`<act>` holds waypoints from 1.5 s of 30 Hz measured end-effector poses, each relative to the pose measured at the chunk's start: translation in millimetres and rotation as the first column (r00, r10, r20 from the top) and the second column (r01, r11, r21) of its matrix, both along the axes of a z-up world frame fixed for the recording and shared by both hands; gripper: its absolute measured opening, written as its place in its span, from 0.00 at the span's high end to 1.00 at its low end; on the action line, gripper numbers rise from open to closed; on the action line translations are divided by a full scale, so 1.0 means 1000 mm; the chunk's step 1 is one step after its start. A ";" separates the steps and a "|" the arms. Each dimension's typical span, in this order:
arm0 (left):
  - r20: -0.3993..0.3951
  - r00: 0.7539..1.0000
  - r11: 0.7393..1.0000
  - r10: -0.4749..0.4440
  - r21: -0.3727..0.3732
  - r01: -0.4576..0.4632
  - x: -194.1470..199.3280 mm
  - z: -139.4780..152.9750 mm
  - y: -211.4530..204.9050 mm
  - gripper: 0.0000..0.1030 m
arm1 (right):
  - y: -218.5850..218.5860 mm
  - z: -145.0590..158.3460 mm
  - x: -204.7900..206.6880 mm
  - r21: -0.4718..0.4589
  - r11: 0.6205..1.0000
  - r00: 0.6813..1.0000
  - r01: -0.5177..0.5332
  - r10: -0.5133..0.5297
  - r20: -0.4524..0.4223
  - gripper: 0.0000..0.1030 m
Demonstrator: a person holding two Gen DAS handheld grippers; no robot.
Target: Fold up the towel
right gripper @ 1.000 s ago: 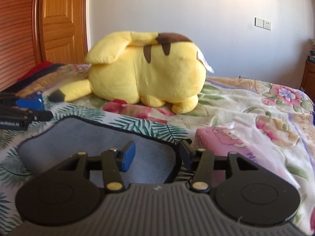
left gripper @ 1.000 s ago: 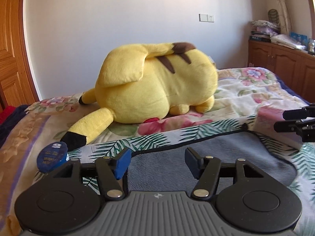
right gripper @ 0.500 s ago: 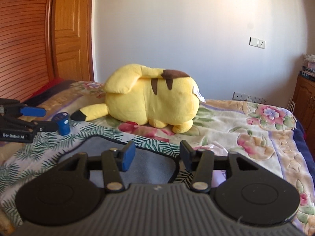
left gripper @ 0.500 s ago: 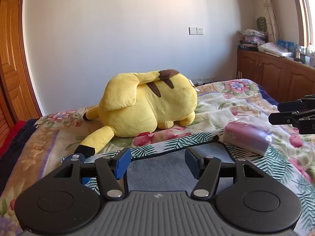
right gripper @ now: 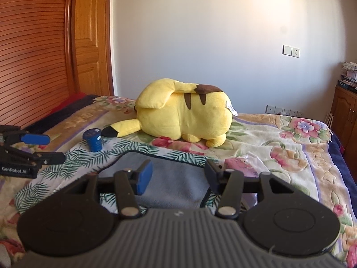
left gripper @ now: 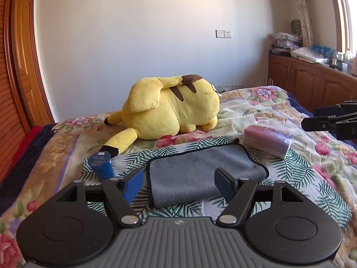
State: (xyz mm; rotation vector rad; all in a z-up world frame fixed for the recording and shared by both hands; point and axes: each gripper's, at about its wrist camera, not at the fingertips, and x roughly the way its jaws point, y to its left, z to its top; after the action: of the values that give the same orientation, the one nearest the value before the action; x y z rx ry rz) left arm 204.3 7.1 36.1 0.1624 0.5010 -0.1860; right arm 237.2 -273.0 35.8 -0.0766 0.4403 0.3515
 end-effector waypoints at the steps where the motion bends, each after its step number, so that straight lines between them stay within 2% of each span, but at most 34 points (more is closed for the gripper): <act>1: 0.005 1.000 1.000 0.002 0.003 -0.002 -0.005 0.001 0.001 0.42 | 0.000 0.000 -0.004 0.005 1.000 1.000 0.002 -0.002 -0.003 0.41; 2: 0.010 1.000 1.000 0.009 0.004 -0.009 -0.010 0.002 0.001 0.34 | 0.000 0.000 -0.006 0.011 1.000 1.000 0.004 -0.003 -0.006 0.39; 4: 0.019 1.000 1.000 0.024 -0.004 -0.024 -0.020 0.005 0.003 0.27 | 0.002 0.001 -0.014 0.021 1.000 1.000 0.008 -0.008 -0.013 0.36; 6: 0.017 1.000 1.000 0.023 -0.019 -0.022 -0.030 0.008 0.005 0.25 | 0.002 0.000 -0.020 0.027 1.000 1.000 0.015 -0.015 -0.012 0.22; 8: 0.016 1.000 0.999 0.022 -0.028 -0.022 -0.038 0.010 0.005 0.19 | 0.004 0.000 -0.028 0.024 0.999 1.000 0.023 -0.023 -0.004 0.13; 11: 0.026 1.000 0.999 0.018 -0.040 -0.017 -0.049 0.014 0.003 0.16 | 0.006 0.000 -0.036 0.014 0.999 1.000 0.029 -0.029 -0.003 0.11; 12: 0.028 0.999 0.999 0.019 -0.044 -0.018 -0.052 0.015 0.002 0.16 | 0.006 0.000 -0.040 0.010 0.999 1.000 0.032 -0.032 -0.001 0.03; 13: 0.031 0.999 0.999 0.025 -0.047 -0.024 -0.055 0.016 0.002 0.16 | 0.006 0.000 -0.043 0.010 0.999 0.999 0.034 -0.034 0.009 0.00; 18: 0.026 0.999 0.996 0.036 -0.082 -0.034 -0.066 0.020 0.001 0.16 | 0.010 0.001 -0.055 0.003 0.999 0.999 0.038 -0.038 0.006 0.00; 30: 0.036 0.998 0.996 0.041 -0.083 -0.038 -0.103 0.030 -0.008 0.16 | 0.011 0.008 -0.091 0.021 0.998 0.999 0.051 -0.051 0.014 0.00; 45: 0.015 0.998 0.994 0.053 -0.092 -0.051 -0.146 0.008 -0.012 0.16 | 0.015 -0.009 -0.127 0.020 0.999 0.999 0.047 -0.047 -0.003 0.00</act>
State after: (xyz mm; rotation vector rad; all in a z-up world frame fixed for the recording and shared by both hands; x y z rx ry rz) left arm 57.8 -4.6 44.1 0.0618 0.4778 -0.1561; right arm 110.7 -257.7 26.6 -0.0467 0.4401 0.3096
